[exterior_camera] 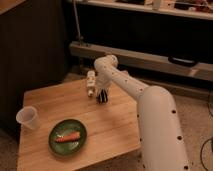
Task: Place the eraser on the white sponge
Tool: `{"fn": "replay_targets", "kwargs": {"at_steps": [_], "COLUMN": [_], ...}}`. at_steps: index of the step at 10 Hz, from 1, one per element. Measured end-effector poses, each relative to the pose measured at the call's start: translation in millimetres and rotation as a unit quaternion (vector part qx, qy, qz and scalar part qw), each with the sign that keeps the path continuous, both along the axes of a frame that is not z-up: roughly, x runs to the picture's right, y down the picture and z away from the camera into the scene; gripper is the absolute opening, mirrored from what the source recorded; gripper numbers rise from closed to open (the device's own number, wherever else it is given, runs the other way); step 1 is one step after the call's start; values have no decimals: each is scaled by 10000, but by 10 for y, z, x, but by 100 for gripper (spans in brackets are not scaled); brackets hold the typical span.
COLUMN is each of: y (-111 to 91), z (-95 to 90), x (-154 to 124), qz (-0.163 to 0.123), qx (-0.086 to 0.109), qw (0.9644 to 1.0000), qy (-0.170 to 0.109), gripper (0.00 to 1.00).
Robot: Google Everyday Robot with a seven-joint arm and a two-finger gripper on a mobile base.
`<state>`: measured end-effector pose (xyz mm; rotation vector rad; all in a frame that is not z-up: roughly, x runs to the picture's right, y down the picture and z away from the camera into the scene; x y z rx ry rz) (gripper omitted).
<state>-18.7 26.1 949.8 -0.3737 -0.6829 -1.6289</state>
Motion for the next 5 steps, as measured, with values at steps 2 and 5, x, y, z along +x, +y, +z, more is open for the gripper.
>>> {"fn": "replay_targets", "kwargs": {"at_steps": [2, 5], "y": [-67, -306], "z": [-35, -258], "x": [93, 267], "qz": [30, 178], "qx": [57, 223], "qw": [10000, 9996], "qy": [63, 77], "gripper": [80, 80]}}
